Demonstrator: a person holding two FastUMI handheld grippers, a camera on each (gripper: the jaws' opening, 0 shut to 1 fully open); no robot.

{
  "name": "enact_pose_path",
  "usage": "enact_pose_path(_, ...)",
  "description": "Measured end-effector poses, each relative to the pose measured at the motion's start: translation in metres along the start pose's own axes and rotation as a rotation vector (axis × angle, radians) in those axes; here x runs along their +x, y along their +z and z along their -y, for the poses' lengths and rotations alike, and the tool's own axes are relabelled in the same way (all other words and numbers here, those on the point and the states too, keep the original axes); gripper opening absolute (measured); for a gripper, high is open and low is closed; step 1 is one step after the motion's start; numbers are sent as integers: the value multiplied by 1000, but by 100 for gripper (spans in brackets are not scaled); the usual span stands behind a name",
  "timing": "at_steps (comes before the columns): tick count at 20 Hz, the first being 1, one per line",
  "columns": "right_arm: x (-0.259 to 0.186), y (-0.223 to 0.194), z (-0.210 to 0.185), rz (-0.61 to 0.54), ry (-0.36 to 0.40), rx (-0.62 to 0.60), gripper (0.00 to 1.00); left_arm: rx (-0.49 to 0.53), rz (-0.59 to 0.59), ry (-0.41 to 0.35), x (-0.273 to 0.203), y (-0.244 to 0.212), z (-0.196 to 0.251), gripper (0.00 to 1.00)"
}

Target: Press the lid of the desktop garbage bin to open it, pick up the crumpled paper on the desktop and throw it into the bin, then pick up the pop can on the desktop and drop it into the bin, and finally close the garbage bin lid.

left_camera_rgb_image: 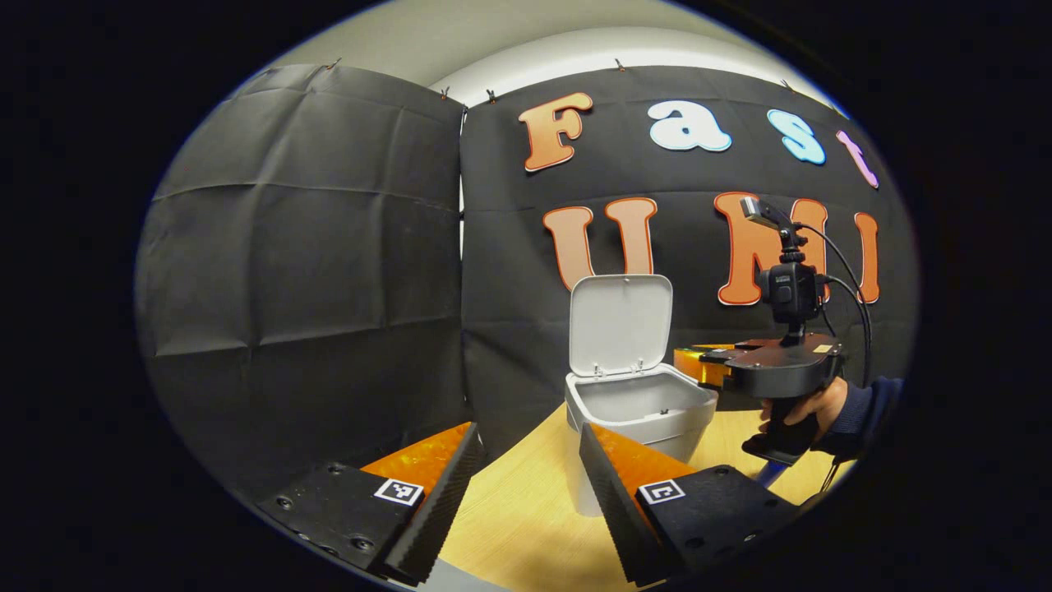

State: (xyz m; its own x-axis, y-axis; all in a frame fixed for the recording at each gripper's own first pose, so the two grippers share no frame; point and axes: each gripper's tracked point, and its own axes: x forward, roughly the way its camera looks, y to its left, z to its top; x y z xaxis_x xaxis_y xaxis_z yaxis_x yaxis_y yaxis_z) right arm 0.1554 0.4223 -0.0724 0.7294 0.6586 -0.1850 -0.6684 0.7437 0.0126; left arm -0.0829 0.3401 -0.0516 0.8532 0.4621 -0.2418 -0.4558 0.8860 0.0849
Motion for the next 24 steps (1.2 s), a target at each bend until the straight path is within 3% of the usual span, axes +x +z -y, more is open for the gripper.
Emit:
enact_pose_path(2, 3, -3, -3, 0, -3, -20, 41, 0, -8, 2, 3, -3, -1, 80)
enact_pose_path(5, -2, -4, 2, 2, -8, -8, 75, 0, -4, -7, 6, -1, 8, 80)
enact_pose_path(6, -6, -3, 6, 15, -10, -7, 79, 5, -8, -10, 9, -2, 12, 80)
enact_pose_path(7, -11, 0, 14, 29, -23, -10, 90, 15, -14, -10, 12, -5, 16, 80)
enact_pose_path(8, -17, -1, 22, 32, -37, -12, 82, 16, -20, -24, 15, -6, 24, 80)
enact_pose_path(15, -70, 11, 88, 80, -155, -9, 85, 9, 5, -155, 22, 2, 94, 80)
enact_pose_path(17, -90, 13, 108, 92, -199, -3, 87, 7, 27, -189, 22, 8, 112, 84)
enact_pose_path(18, -101, 14, 118, 99, -220, -2, 88, 8, 36, -206, 23, 9, 121, 80)
enact_pose_path(19, -113, 13, 128, 105, -246, -8, 88, 8, 43, -223, 22, 11, 132, 84)
enact_pose_path(20, -124, 13, 140, 111, -277, -18, 89, 7, 48, -243, 21, 12, 143, 80)
enact_pose_path(24, -174, 3, 183, 98, -376, 22, 92, -9, 62, -333, 16, 13, 192, 83)
